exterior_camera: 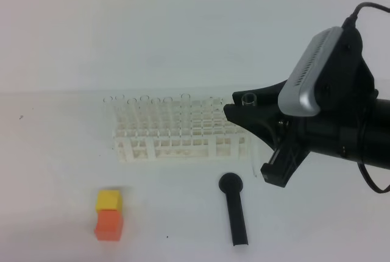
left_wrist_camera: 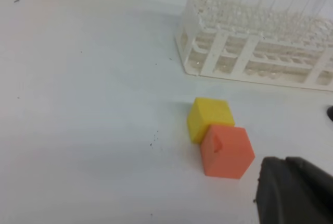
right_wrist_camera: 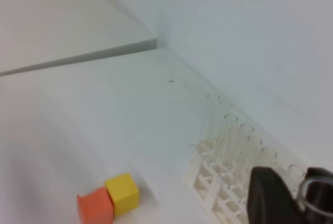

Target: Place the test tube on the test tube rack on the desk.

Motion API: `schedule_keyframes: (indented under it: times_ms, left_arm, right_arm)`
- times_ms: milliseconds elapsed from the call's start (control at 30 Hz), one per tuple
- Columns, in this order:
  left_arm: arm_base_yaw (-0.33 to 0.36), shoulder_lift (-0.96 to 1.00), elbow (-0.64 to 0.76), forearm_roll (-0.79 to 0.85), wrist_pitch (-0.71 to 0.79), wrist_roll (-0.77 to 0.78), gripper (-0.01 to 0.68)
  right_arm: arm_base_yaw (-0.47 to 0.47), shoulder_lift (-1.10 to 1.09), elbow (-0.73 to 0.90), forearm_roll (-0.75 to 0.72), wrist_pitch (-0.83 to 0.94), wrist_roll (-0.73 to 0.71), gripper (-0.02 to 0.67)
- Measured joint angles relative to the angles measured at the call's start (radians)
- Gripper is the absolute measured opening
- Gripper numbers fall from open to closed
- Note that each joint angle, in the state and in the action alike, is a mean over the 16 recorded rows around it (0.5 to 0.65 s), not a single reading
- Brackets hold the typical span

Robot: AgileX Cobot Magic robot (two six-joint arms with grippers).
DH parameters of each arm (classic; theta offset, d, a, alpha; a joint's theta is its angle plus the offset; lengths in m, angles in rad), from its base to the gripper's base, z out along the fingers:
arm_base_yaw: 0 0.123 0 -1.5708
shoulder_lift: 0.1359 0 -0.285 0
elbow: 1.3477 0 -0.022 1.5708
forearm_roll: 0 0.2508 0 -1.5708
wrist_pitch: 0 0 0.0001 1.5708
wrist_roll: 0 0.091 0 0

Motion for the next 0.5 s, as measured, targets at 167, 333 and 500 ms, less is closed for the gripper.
schedule_keyframes:
  times_ms: [167,333,500]
  left_arm:
    - [0.0,-0.002,0.0,0.0,0.0,0.0,-0.001]
    - [0.0,-0.002,0.0,0.0,0.0,0.0,-0.001]
    - [0.0,-0.003,0.0,0.0,0.0,0.0,-0.001]
  right_arm:
    - [0.0,0.002,0.0,-0.067,-0.001,0.012,0.119]
    - [0.0,0.002,-0.002,-0.243,-0.032,0.155,0.119]
    - [0.001,0.003,-0.005,-0.542,-0.142,0.481,0.119]
